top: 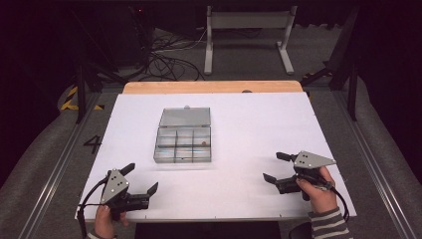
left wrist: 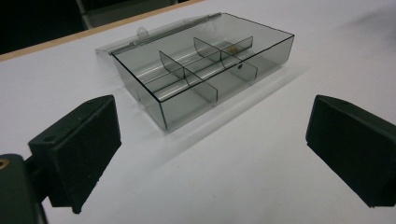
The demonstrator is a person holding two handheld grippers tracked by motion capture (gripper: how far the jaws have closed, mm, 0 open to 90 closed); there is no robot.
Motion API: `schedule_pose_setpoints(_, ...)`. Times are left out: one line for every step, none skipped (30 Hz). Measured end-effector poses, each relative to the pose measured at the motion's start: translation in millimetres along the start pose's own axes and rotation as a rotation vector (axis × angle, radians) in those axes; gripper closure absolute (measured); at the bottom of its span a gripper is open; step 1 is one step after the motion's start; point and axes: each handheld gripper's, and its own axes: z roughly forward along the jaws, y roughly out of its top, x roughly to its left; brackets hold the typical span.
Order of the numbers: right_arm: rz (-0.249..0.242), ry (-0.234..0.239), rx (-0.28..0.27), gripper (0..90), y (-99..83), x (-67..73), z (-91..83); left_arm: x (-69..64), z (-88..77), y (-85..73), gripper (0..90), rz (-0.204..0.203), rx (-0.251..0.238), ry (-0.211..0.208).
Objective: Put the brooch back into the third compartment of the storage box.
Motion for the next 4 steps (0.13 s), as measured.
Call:
schedule_pose_setpoints(-0.001,0.001,0.002,10.2,0.0,0.3,0.5,0.4,-0.1,0.1,3.7,0.004,0.000,0.002)
schedule_pose_setpoints(-0.003,0.003,0.007,10.1,-0.1,0.6,0.8,0.4,-0.2,0.0,3.7,0.002,-0.002,0.003)
schedule_pose_setpoints(-0.005,0.005,0.008,10.1,-0.3,0.6,1.2,0.7,-0.3,0.1,3.7,0.005,-0.002,0.004)
schedule_pose_setpoints(-0.004,0.011,0.007,10.1,-0.7,0.4,1.9,0.5,-0.3,0.1,3.7,0.003,-0.003,0.004)
